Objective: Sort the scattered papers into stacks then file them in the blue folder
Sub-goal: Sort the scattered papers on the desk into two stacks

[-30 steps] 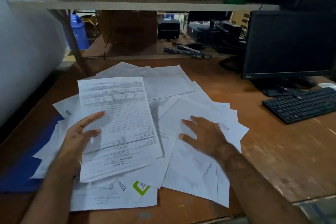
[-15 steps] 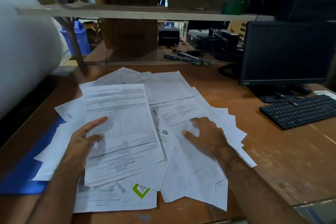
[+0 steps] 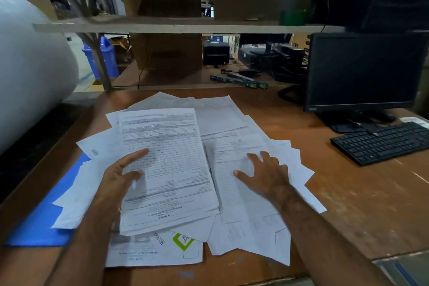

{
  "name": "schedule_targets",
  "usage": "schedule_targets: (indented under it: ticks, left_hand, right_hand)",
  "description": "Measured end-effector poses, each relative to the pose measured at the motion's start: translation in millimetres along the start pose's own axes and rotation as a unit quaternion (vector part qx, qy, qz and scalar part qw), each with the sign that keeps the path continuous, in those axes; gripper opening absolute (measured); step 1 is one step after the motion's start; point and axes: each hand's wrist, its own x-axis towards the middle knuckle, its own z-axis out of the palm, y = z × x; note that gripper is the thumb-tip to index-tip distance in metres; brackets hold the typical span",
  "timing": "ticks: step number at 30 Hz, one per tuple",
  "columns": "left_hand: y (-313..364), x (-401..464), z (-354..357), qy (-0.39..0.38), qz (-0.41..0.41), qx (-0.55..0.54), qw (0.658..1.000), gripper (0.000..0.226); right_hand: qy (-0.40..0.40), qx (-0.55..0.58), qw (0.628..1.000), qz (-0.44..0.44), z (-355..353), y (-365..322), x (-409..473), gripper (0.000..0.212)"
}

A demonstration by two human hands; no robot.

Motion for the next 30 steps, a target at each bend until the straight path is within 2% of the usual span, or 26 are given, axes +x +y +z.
schedule_targets:
  ticks: [4, 8, 12, 15, 18, 21, 23, 26, 28, 30]
  left_hand:
    - [1.8, 4.3, 3.9, -0.009, 0.019, 0.013, 1.000, 0.056]
    - [3.6, 8.5, 10.3, -0.009, 0.013, 0.014, 1.000, 0.052]
    - [6.7, 13.0, 15.8, 0.003, 0.007, 0.005, 1.000, 0.051]
    - [11.5, 10.6, 22.6, 0.011, 0.006, 0.000, 1.000, 0.052]
    - [18.6, 3.8, 29.1, 0.017, 0.018, 0.008, 1.000, 0.052]
    - [23.1, -1.7, 33.3, 0.025, 0.021, 0.014, 0.999, 0.051]
    - [26.9, -4.8, 35.3, 0.026, 0.016, 0.014, 0.999, 0.050]
    - [37.4, -8.4, 36.4, 0.020, 0.021, 0.018, 0.999, 0.051]
    - [44.9, -12.0, 34.5, 0.013, 0.046, 0.028, 0.998, 0.052]
    - [48.5, -14.9, 28.0, 0.009, 0.063, 0.030, 0.998, 0.053]
  right_hand:
    - [-0.013, 0.009, 1.000, 0.000, -0.4, 2.2, 3.7, 0.093]
    - [-0.006, 0.028, 0.998, 0.056, -10.6, 14.4, 9.8, 0.095]
    - [-0.024, 0.054, 0.995, 0.075, -20.5, 28.8, 21.2, 0.094]
    - [-0.011, 0.155, 0.986, 0.057, -29.1, 36.6, 34.5, 0.074]
    - [0.047, 0.147, 0.988, -0.002, -33.5, 41.3, 44.7, 0.046]
    - [0.082, 0.175, 0.980, -0.054, -38.3, 39.4, 54.7, 0.043]
    - [0.067, 0.182, 0.977, -0.091, -44.2, 37.6, 57.6, 0.051]
    - [0.057, 0.154, 0.975, -0.146, -51.8, 35.8, 50.0, 0.086]
    - [0.069, 0.176, 0.968, -0.166, -57.0, 32.2, 43.0, 0.106]
    - [0.069, 0.197, 0.962, -0.179, -62.2, 24.7, 39.1, 0.106]
